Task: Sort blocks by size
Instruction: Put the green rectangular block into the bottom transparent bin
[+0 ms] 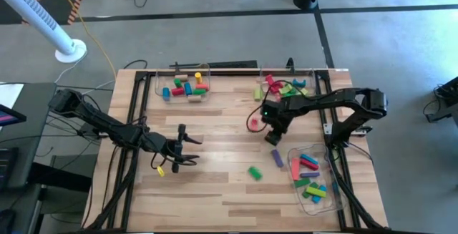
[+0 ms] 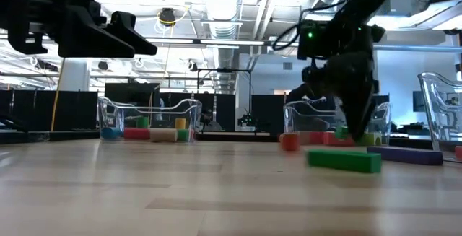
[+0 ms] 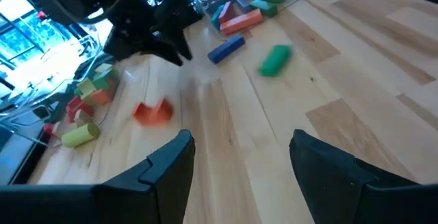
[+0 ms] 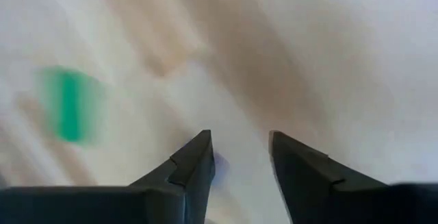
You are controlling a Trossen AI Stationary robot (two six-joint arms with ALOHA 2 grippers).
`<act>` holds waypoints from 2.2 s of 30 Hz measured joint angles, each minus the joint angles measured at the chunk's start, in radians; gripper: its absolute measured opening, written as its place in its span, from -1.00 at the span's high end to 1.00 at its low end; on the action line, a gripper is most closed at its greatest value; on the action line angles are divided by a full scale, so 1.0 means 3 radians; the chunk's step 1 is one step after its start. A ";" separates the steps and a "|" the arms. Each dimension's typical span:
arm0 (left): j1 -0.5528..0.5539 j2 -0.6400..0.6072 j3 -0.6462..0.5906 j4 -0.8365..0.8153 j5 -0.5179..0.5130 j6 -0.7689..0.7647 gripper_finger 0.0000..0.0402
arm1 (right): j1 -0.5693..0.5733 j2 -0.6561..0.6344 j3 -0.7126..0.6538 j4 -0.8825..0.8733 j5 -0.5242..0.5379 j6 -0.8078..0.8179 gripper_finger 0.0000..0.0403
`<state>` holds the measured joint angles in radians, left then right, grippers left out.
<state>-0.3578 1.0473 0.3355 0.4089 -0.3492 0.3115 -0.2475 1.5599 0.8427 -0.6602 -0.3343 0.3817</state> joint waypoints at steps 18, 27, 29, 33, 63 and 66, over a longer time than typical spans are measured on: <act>0.0160 0.0701 0.0153 0.0665 0.0990 -0.0336 -0.14 | 0.0733 -0.0582 0.0154 -0.0139 0.0291 0.0598 0.11; 0.0047 0.1843 0.0854 0.0665 0.1068 -0.0575 -0.14 | 0.1249 -0.0644 0.0153 -0.0030 0.0488 0.0922 0.11; 0.0007 0.2051 0.1042 0.0601 0.1068 -0.0667 -0.14 | 0.1370 -0.0642 0.0153 0.0022 0.0562 0.1000 0.11; -0.0067 0.2369 0.1428 0.0440 0.1040 -0.0894 -0.14 | 0.1648 -0.0644 0.0153 0.0008 0.0735 0.1155 0.11; -0.0605 0.3885 0.3339 -0.0702 -0.0780 -0.2159 -0.14 | 0.2626 -0.0644 0.0154 0.0055 0.1736 0.1462 0.11; -0.0606 0.3882 0.3360 -0.0803 -0.0783 -0.2316 -0.14 | 0.2667 -0.0644 0.0154 0.0095 0.1765 0.1467 0.11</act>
<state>-0.5396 2.2120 1.3434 0.1679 -0.5841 -0.3835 0.5527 1.3666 0.8890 -0.6316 0.1952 0.8219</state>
